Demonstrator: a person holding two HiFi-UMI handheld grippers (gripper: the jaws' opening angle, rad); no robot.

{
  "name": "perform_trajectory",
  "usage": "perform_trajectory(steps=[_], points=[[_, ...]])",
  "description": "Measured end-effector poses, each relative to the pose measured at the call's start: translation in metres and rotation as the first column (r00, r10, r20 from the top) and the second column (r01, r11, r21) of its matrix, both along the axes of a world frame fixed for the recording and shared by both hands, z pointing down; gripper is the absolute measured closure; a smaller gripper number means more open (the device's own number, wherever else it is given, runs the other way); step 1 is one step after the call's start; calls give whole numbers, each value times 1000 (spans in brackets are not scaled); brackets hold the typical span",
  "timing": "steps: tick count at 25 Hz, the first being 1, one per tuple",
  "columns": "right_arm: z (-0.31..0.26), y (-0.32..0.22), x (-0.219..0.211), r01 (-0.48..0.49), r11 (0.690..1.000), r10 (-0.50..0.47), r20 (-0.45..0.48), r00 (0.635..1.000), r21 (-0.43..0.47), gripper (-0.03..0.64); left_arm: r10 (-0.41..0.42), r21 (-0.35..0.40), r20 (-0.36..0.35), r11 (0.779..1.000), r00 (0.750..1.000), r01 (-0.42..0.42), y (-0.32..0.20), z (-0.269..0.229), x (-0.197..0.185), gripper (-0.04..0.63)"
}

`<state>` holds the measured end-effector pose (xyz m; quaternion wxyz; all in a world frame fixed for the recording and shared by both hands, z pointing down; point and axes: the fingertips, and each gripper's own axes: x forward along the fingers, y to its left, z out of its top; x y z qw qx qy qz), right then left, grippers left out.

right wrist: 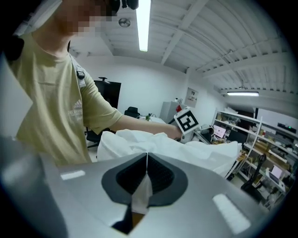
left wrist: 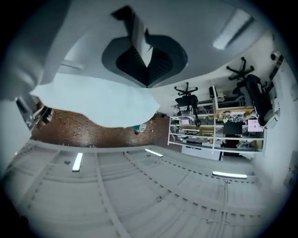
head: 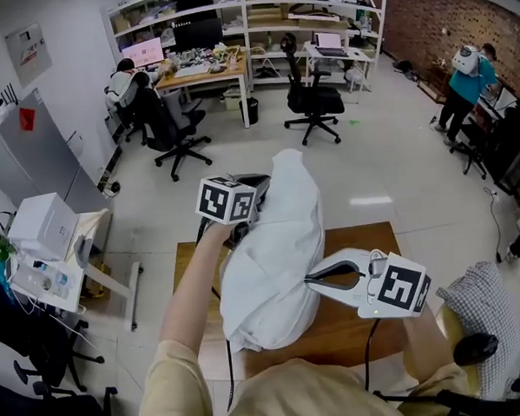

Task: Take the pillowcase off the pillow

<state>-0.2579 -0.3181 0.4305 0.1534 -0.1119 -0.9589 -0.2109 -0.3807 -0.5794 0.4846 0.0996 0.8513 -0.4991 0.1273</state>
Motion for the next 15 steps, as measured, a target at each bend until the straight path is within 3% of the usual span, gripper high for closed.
perform_trajectory(steps=[1,2,3,4,5,6,7,8,9,11,12,13,15], points=[[-1,3,1,2,1000,-2,0,1000,-8,612,14,-1,10,1000,1000,-14,-4,5,5,595],[-2,5,2,-4,1000,4,6,1000,-28,612,36,-1,-30,999,999,-36,-7,7,10,595],[-4,6,2,-20,998,21,22,1000,-67,613,71,-1,-119,997,990,-71,-7,4,14,595],[-7,6,1,-40,993,45,40,998,-112,612,120,2,-247,992,962,-123,-5,-3,16,594],[-11,5,1,-60,987,70,57,996,-152,612,181,12,-387,982,904,-191,-1,-14,18,575],[-15,5,1,-79,979,94,72,993,-186,612,240,31,-505,965,829,-260,4,-28,20,360],[-18,4,3,-91,977,107,76,991,-194,612,283,52,-581,948,763,-313,9,-40,22,223],[-16,1,7,-91,984,101,58,993,-153,612,312,69,-613,936,726,-345,14,-49,25,213],[-11,-2,13,-81,993,83,25,996,-84,612,333,77,-609,928,719,-365,18,-55,31,198],[-2,-3,20,-60,998,59,-14,998,-2,612,358,56,-533,919,767,-390,24,-52,48,226],[-1,-1,19,-55,998,55,-13,998,1,612,348,31,-476,924,808,-381,25,-46,54,367],[-2,2,17,-55,998,55,-2,998,-15,612,317,3,-417,938,852,-347,22,-39,56,558],[-10,14,8,-62,994,66,46,997,-88,614,200,-55,-316,972,928,-228,8,-21,46,586]])
